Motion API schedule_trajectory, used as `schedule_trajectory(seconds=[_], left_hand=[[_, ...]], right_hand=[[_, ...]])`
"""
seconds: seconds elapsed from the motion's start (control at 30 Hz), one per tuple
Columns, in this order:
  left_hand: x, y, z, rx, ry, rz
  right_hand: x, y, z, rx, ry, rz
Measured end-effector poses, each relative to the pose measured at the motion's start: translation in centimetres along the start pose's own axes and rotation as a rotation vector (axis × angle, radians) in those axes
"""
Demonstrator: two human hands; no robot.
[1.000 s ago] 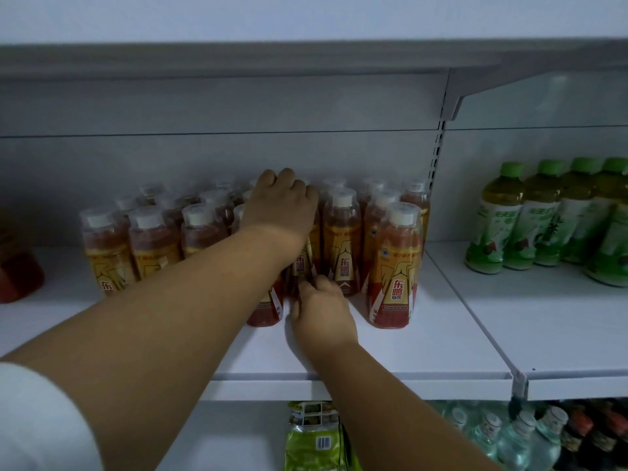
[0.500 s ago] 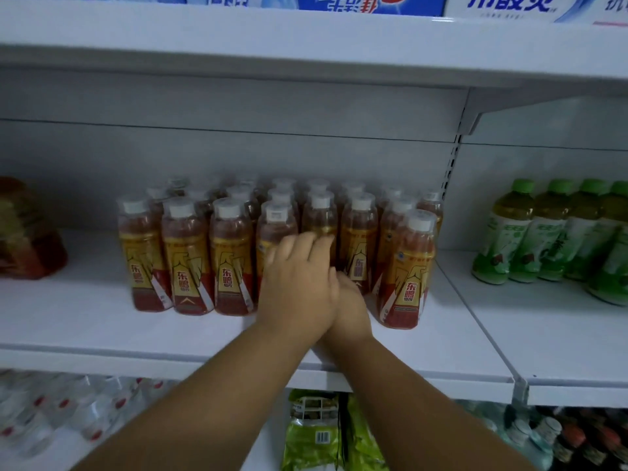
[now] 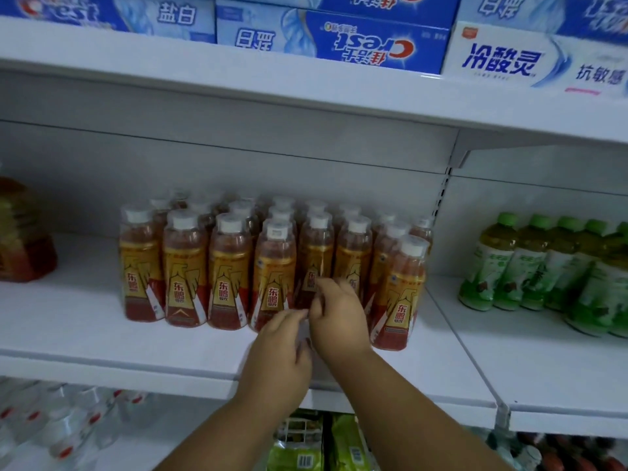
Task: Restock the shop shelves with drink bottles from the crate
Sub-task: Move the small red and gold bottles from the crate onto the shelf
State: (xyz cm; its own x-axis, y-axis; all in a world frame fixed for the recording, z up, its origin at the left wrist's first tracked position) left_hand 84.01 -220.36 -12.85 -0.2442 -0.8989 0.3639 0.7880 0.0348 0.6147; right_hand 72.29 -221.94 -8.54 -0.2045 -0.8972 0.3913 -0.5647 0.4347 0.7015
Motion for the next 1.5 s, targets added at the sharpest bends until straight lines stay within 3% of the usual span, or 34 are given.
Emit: schedule_trajectory(seconds=[0.17, 0.37, 0.5, 0.67, 0.77, 1.2, 1.4, 1.5], left_hand=[[1.0, -0.2, 1.2, -0.086, 0.033, 0.037], [0.9, 0.0, 0.8, -0.029, 0.033, 0.016], [1.0, -0.5, 1.3, -0.034, -0.004, -0.01], [3.3, -2.5, 2.2, -0.084, 0.015, -0.041], [4.4, -3.6, 1.7, -0.088, 0.048, -0.066], [4.7, -5.1, 0.9, -0.01, 0.054, -0.159], [2.1, -1.7, 1.8, -0.093, 0.027, -0.074], [-1.8, 2.4, 1.9, -0.171, -0.001, 0.026]], right_hand=[[3.7, 2.6, -4.3, -0.049, 0.165, 0.119], [5.5, 3.4, -4.9, -0.133, 0.168, 0.146], [8.9, 4.8, -5.8, -0.241, 0.054, 0.05], [12.3, 6.1, -8.1, -0.466, 0.078, -0.116], [12.3, 5.7, -8.1, -0.509, 0.089, -0.167], [12.6, 5.3, -6.8, -0.443, 0.11, -0.086], [10.2, 5.7, -7.8, -0.598, 0.094, -0.031], [4.6, 5.7, -8.6, -0.423, 0.128, 0.047]])
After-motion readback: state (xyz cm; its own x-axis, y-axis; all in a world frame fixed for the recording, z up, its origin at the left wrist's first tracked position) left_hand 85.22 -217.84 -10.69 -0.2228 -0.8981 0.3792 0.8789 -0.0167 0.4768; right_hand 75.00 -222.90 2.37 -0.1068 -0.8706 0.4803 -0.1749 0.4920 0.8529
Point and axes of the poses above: each hand's wrist, its own x-axis towards the middle knuckle, its own y-axis out of the back of the hand, z = x × y, the point moved 6 cm from there along x, towards the middle knuckle, and after that the axes turned 3 degrees about -y, right-handed, at the moved point
